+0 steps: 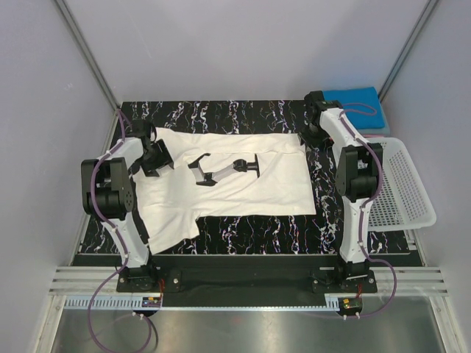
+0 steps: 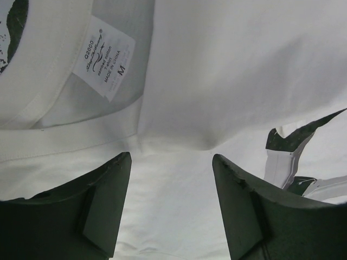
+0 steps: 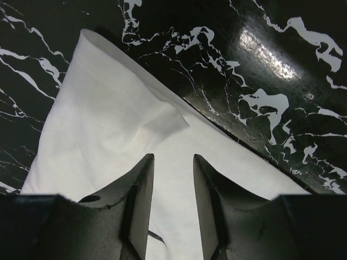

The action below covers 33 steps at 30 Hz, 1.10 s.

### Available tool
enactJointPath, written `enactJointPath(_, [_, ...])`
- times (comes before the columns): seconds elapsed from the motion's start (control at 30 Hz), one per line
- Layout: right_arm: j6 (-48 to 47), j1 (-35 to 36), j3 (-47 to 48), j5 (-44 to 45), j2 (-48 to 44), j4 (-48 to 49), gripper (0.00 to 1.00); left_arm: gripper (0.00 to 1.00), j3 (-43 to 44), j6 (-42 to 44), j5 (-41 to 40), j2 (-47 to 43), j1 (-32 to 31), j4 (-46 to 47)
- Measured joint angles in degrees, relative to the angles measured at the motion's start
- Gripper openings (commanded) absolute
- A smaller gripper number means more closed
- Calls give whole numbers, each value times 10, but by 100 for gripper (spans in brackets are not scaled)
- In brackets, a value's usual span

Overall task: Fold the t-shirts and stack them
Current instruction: Flatten the tshirt out

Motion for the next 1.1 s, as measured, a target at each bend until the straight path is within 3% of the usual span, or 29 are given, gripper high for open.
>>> enactJointPath(0.5, [143,-4,77,-28,78,-97,41,65,-2,0,-1,-22,-8,3])
enactJointPath(1.1, [172,-4,89,-23,95,-96,41,64,-18,0,-3,-26,-12,7])
